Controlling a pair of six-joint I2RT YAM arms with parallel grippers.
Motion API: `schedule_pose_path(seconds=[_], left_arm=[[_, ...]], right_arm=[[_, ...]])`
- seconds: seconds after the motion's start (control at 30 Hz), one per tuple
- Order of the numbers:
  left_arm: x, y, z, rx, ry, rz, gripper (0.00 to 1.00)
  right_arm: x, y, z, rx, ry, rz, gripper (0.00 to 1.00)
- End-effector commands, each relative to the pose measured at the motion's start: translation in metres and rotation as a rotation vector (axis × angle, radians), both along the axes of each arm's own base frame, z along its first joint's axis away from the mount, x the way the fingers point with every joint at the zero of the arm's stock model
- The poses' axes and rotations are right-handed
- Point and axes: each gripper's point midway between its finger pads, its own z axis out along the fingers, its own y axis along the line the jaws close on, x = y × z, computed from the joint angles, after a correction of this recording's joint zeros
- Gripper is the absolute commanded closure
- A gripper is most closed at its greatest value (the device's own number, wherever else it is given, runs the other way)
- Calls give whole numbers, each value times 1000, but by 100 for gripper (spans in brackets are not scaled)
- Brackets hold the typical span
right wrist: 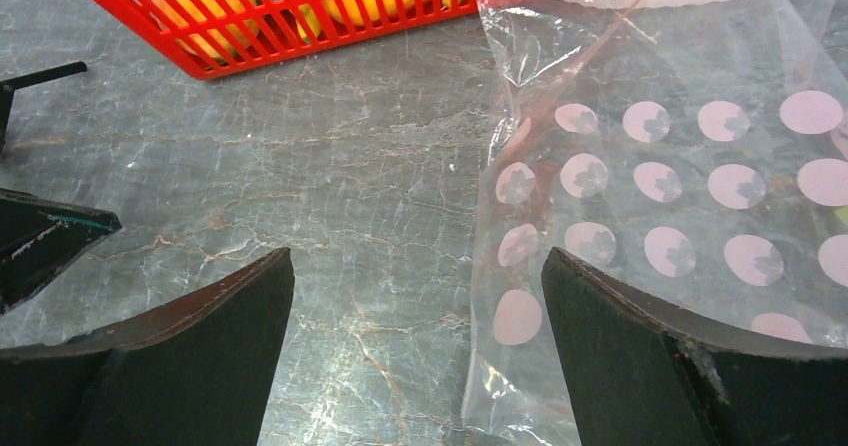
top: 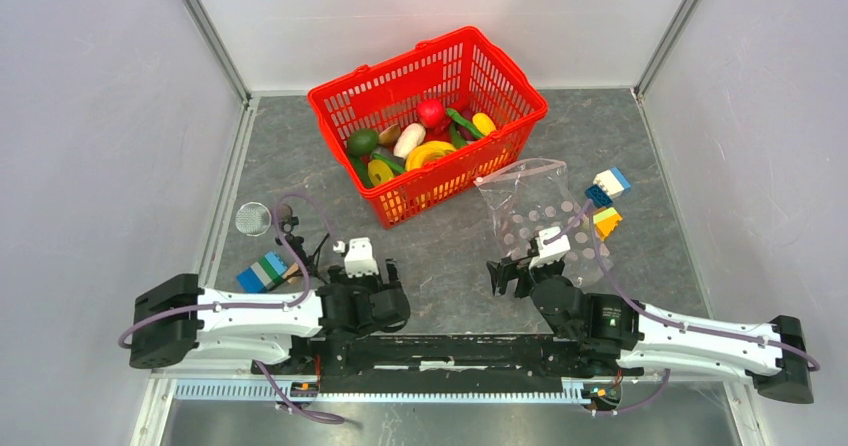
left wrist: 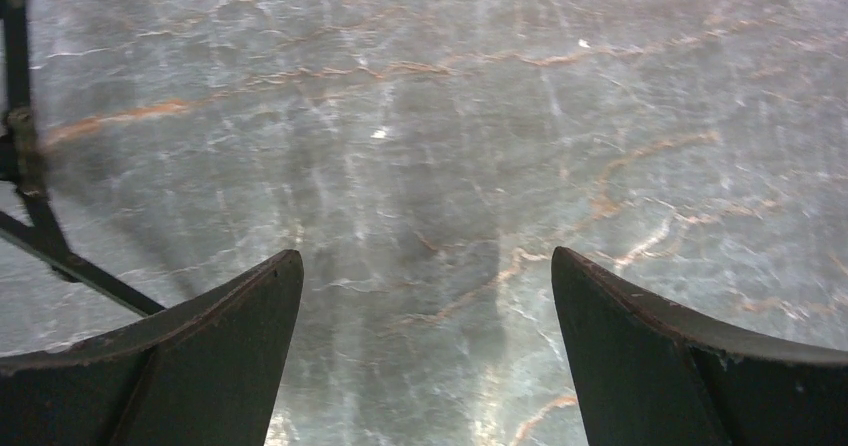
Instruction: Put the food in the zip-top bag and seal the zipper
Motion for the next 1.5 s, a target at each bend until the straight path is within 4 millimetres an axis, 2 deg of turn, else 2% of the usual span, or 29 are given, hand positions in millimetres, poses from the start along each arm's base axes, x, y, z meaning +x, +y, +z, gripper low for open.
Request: schedule_pose_path(seconds=[0.0, 0.17, 0.3, 0.47, 0.57, 0.73, 0.83, 0.93, 1.0, 1.2, 1.27, 1.4, 1.47], left_arm=[[18, 33, 3, 7, -41, 130, 0], [40, 47, -7, -41, 11, 172, 0], [48, 56, -12, -27, 30, 195, 0], [54, 56, -23, 20, 64, 218, 0], [57, 60, -29, -23, 77, 274, 0], [57, 78, -36, -85, 63, 352, 0], [58, 79, -34, -100, 69, 359, 0], [61, 72, -31, -86, 71, 308, 0], [67, 56, -21, -68, 77, 218, 0], [83, 6, 26, -13, 3, 19, 0], [80, -5, 44, -31, -22, -11, 0], [67, -10, 74, -69, -39, -28, 0], [56, -19, 88, -101, -48, -84, 0]], right_arm=[[-3, 17, -1, 32, 13, 50, 2], [-4, 26, -8, 4, 36, 71, 2], [-4, 29, -11, -11, 40, 74, 2], [-3, 32, -11, -15, 37, 77, 2], [-4, 31, -12, -16, 39, 77, 2], [-3, 26, -13, -14, 37, 65, 2], [-3, 24, -12, -3, 34, 57, 2], [-3, 23, -10, 4, 30, 56, 2], [-2, 21, -9, -4, 24, 50, 2], [2, 17, 0, -14, 4, 21, 2], [2, 15, 1, -15, 1, 16, 2], [2, 14, 4, -3, 1, 10, 2], [3, 12, 5, -2, -2, 3, 2]])
